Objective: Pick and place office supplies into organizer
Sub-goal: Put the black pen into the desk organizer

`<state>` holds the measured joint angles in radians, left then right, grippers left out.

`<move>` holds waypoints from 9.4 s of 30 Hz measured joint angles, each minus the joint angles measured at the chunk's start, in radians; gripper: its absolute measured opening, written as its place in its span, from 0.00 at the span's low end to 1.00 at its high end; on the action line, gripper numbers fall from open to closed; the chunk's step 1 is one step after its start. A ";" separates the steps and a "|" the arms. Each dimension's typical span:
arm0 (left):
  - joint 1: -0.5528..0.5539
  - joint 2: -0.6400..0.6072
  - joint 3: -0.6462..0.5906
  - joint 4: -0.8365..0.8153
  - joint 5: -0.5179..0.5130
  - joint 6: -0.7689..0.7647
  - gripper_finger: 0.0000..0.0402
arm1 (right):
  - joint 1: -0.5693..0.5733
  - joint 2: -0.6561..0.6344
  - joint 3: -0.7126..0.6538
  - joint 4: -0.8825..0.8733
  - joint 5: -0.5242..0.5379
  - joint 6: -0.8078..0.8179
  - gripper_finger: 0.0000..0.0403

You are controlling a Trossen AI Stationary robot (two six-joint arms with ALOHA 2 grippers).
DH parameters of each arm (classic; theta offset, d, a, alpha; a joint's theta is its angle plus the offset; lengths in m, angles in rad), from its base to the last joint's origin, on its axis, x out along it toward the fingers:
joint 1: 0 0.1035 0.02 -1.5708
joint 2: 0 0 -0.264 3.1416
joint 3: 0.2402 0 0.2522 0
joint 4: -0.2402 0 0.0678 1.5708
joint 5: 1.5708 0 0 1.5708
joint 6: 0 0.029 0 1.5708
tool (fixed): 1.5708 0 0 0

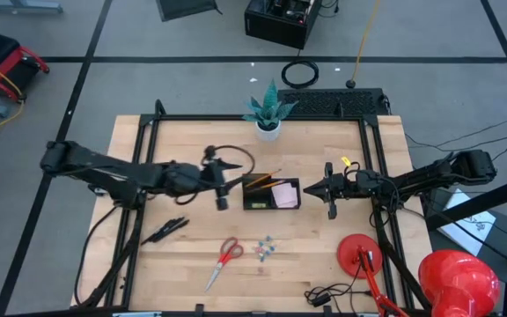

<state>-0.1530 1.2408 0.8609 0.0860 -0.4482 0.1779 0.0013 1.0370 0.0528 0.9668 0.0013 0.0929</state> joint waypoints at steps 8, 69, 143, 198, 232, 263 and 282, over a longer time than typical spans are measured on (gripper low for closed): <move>-0.180 -0.195 0.000 -0.341 -0.209 -0.162 0.44 | 0.000 0.000 0.000 0.000 -0.002 0.000 0.01; -0.373 0.221 -0.175 -0.867 0.405 -1.066 0.39 | 0.000 0.000 0.000 -0.005 -0.002 0.028 0.01; 0.117 0.259 -0.174 0.737 0.322 -0.032 0.10 | 0.000 0.000 0.000 0.000 -0.002 0.027 0.01; 0.207 0.449 -0.157 0.599 0.288 -0.224 0.10 | 0.000 0.000 0.000 -0.004 -0.002 0.026 0.01; 0.176 0.614 -0.155 0.749 0.232 -0.253 0.10 | 0.000 0.000 0.000 -0.008 -0.002 0.023 0.01; -0.204 -0.028 -0.159 0.156 -0.057 -0.016 0.44 | 0.000 0.000 0.000 -0.015 -0.002 0.026 0.01; -0.477 0.074 -0.208 -0.785 0.082 -1.213 0.44 | 0.000 0.000 0.000 -0.015 -0.002 0.045 0.01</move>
<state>-0.6300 1.3148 0.6533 -0.6987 -0.3664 -1.0351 0.0015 1.0372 0.0526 0.9514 -0.0010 0.1377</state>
